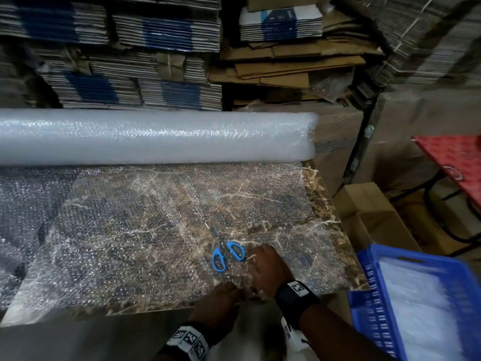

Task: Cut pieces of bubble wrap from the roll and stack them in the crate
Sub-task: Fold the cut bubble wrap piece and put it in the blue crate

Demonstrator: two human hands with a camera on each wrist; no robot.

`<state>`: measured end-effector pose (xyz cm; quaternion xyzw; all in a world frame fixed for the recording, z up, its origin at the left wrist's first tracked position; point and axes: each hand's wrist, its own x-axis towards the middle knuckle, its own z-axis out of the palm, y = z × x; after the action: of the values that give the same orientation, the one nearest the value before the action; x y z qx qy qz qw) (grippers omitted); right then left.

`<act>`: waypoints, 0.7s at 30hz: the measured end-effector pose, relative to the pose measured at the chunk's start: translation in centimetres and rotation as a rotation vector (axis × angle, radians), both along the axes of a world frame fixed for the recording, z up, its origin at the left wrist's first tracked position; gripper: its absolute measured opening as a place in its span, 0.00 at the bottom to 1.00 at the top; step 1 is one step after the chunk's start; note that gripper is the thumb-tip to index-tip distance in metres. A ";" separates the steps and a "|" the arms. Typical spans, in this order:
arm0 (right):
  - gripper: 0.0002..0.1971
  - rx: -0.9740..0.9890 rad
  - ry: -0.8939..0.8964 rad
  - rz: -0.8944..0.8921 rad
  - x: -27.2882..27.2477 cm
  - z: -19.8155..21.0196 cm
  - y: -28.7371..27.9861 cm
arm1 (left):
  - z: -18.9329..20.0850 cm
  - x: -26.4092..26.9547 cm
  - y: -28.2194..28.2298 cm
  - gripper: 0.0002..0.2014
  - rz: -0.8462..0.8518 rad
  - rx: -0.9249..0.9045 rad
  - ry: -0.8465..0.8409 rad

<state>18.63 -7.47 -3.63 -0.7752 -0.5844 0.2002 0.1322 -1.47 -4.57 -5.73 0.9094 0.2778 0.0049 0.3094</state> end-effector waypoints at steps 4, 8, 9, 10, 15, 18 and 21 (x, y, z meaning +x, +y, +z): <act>0.37 -0.143 -0.124 -0.008 5.2 0.0 -3.9 | 0.5 3.0 -0.6 0.23 -0.129 0.018 0.018; 0.45 -0.200 -0.150 -0.024 10.0 -0.4 -8.0 | -0.2 5.9 -2.1 0.42 -0.208 0.085 0.086; 0.49 -0.214 -0.145 -0.002 11.0 -0.6 -9.0 | -0.4 6.6 -2.7 0.49 -0.216 0.076 0.129; 0.53 -0.230 -0.141 0.023 11.7 -0.5 -9.8 | -0.6 7.4 -3.2 0.53 -0.197 0.073 0.163; 0.47 -0.367 -0.174 0.093 13.9 -0.9 -12.2 | -1.6 9.1 -4.7 0.42 -0.088 0.078 0.069; 0.29 -0.293 -0.206 0.083 14.6 -1.0 -12.4 | -1.4 9.6 -5.1 0.29 0.021 0.111 -0.012; 0.23 -0.226 -0.225 0.135 15.6 -0.9 -12.4 | -1.8 10.1 -5.3 0.22 0.071 0.128 0.038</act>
<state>34.23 -19.82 -4.50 -0.7616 -0.6200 0.1849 -0.0359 8.62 -9.83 -7.50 0.9169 0.3146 0.0166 0.2448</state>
